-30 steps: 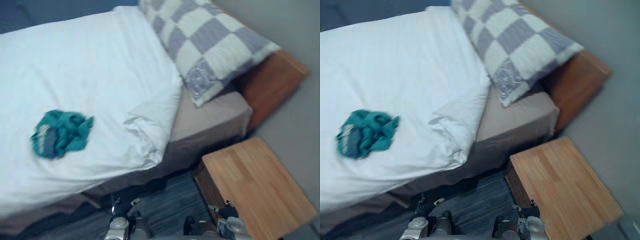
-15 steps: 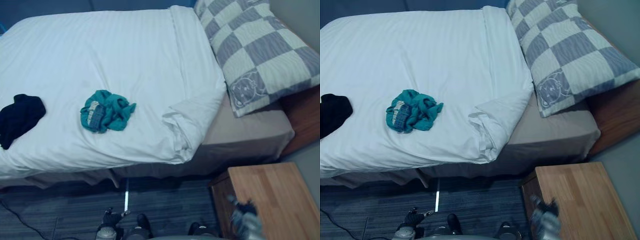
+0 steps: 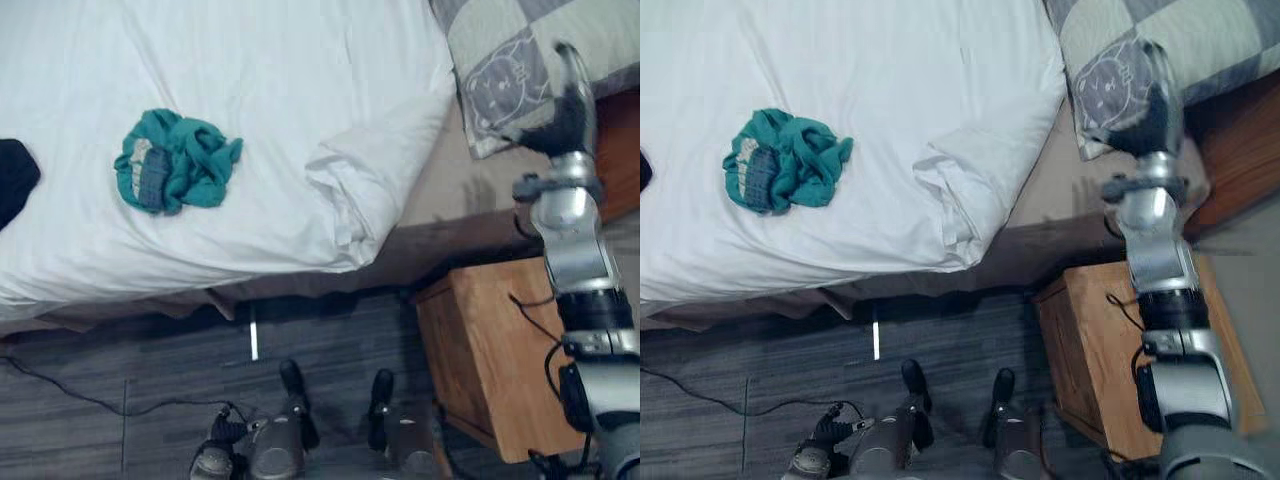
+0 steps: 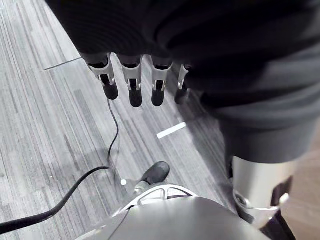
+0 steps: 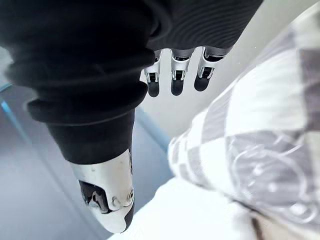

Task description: Tidy the bed and pick cloth on bed and put in laundry

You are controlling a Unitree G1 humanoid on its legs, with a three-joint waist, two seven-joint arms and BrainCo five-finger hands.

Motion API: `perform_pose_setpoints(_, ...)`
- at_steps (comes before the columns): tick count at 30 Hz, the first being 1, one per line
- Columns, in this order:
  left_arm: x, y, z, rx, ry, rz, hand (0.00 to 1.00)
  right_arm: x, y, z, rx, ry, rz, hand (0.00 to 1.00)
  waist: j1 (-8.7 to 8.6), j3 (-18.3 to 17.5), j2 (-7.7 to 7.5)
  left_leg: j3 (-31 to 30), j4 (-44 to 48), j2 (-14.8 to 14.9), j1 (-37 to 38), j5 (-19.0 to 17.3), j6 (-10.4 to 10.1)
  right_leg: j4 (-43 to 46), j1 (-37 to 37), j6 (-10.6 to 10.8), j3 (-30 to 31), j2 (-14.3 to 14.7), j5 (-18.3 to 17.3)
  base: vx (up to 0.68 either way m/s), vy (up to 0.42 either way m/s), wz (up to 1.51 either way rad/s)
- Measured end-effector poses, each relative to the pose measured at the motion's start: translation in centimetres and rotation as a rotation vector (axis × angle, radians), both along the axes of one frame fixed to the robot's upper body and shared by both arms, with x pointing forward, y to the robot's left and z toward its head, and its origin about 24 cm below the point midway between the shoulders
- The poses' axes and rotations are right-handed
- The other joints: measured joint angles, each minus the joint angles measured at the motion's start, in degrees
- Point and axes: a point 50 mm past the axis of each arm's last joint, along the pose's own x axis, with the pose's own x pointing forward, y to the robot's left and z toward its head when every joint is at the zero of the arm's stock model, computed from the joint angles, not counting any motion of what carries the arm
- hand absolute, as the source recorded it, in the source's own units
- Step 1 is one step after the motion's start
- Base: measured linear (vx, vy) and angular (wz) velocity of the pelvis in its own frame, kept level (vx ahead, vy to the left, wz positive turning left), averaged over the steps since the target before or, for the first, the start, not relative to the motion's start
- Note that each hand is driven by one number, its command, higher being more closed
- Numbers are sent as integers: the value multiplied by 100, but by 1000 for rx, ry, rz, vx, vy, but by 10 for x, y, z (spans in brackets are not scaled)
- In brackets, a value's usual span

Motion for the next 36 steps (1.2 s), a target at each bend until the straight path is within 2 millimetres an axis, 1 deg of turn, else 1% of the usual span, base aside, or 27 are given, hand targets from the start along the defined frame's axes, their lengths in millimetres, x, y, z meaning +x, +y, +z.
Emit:
perform_pose_setpoints(1,9,3,5,6,-42,0,0,3,16,16,-45,-32,43,0,75,144,-28,-665,484,44,-324,-169,-58,-14,-110,-29,58,15,86,-1,-60,-33)
perform_pose_setpoints(2,19,2,9,7,-75,-4,0,5,32,33,-101,-64,81,0,180,347,10,-1399,941,77,-580,-337,-195,-40,-146,-23,152,69,180,-57,-75,-48)
perform_pose_setpoints(3,27,1,13,3,-107,9,0,7,45,47,-156,-88,112,0,283,510,82,-2066,1138,79,-719,-458,-352,-64,-187,-40,194,139,229,-73,-37,-32)
perform_pose_setpoints(4,28,2,14,4,-116,23,0,8,56,54,-198,-99,134,0,290,621,140,-2305,981,114,-698,-518,-437,-84,-220,-43,149,194,233,-77,-11,-8)
perform_pose_setpoints(6,29,3,14,11,-117,24,0,7,55,59,-231,-109,129,0,323,675,123,-2367,635,106,-703,-387,-530,-80,-350,-50,78,186,237,-24,17,18)
perform_pose_setpoints(7,33,3,15,17,-125,18,0,6,48,62,-245,-113,110,0,418,706,125,-2379,390,95,-702,-262,-534,-75,-446,-51,48,168,238,-21,7,24)
perform_pose_setpoints(8,33,3,15,25,-120,7,0,7,46,64,-258,-106,95,0,443,727,117,-2406,104,94,-703,-90,-532,-66,-557,-52,5,162,239,-19,-12,19)
perform_pose_setpoints(11,35,1,15,31,-116,-15,0,7,47,69,-288,-101,93,0,500,770,127,-2414,-327,117,-697,194,-560,10,-777,-52,-10,163,239,10,-31,5)
perform_pose_setpoints(12,38,-2,16,36,-123,-29,0,8,47,69,-304,-94,86,100,520,801,142,-2408,-375,116,-740,228,-551,37,-845,-52,-5,155,239,0,0,0)
perform_pose_setpoints(15,42,-3,18,45,-141,-38,0,16,41,59,-318,-36,59,100,541,809,152,-2413,-375,114,-839,229,-552,133,-990,-39,-1,139,227,2,-4,1)
perform_pose_setpoints(16,47,-6,20,50,-152,-53,0,20,37,54,-323,-3,42,100,550,813,160,-2425,-375,108,-920,242,-554,183,-1087,-29,-7,126,212,2,-10,9)
perform_pose_setpoints(17,52,-8,21,55,-164,-56,0,24,31,47,-323,35,20,100,549,841,207,-2458,-375,97,-977,258,-545,223,-1136,-9,-29,111,193,0,-9,12)
perform_pose_setpoints(20,61,-14,24,48,-179,-79,0,33,17,36,-313,105,-38,100,555,887,284,-2538,-374,66,-1021,277,-547,402,-1214,36,-75,55,103,-7,-10,14)
perform_pose_setpoints(25,63,-19,24,53,-187,-82,0,34,0,32,-235,123,-89,100,558,889,287,-2561,-375,9,-903,277,-547,804,-1242,16,-97,-58,-147,-1,-19,11)
perform_pose_setpoints(26,63,-19,24,52,-188,-82,0,34,-3,31,-217,124,-94,100,548,889,287,-2561,-375,-4,-882,277,-547,841,-1235,41,-94,-80,-174,4,-9,6)
perform_pose_setpoints(27,64,-20,25,50,-192,-83,0,32,-9,28,-189,126,-106,100,550,889,287,-2559,-378,-18,-839,277,-547,906,-1220,46,-92,-105,-199,6,-11,7)
perform_pose_setpoints(28,65,-21,25,47,-196,-82,0,30,-24,17,-128,137,-140,100,545,889,287,-2561,-384,-38,-723,277,-547,921,-1107,49,-91,-126,-229,11,-13,8)
perform_pose_setpoints(30,66,-23,27,42,-208,-83,0,26,-44,2,-51,164,-186,100,519,888,286,-2561,-390,-57,-566,277,-547,916,-928,64,-92,-145,-253,15,-7,10)
perform_pose_setpoints(31,65,-24,27,38,-212,-84,0,20,-61,-11,17,178,-235,100,476,888,285,-2560,-397,-78,-432,276,-547,912,-773,86,-104,-165,-274,3,4,15)
perform_pose_setpoints(32,66,-25,29,35,-224,-85,0,14,-77,-24,85,188,-279,0,412,887,283,-2559,-404,-97,-302,272,-542,909,-629,118,-118,-187,-297,-10,8,14)
perform_pose_setpoints(33,66,-25,29,34,-224,-85,0,11,-83,-29,112,189,-294,0,374,887,283,-2557,-411,-103,-248,266,-533,905,-570,122,-128,-195,-299,-31,15,8)
perform_pose_setpoints(34,65,-26,30,30,-227,-85,0,4,-94,-40,156,194,-323,0,328,882,278,-2546,-421,-115,-158,257,-523,869,-459,127,-131,-204,-302,-33,17,6)
perform_pose_setpoints(35,64,-26,30,26,-231,-85,0,1,-97,-50,210,195,-324,0,261,870,272,-2550,-405,-116,-98,256,-524,792,-346,133,-150,-195,-306,-26,16,6)
perform_pose_setpoints(36,64,-26,30,22,-227,-87,0,0,-98,-55,242,198,-325,0,243,858,268,-2548,-403,-117,-65,256,-524,768,-297,135,-154,-194,-306,-9,13,9)
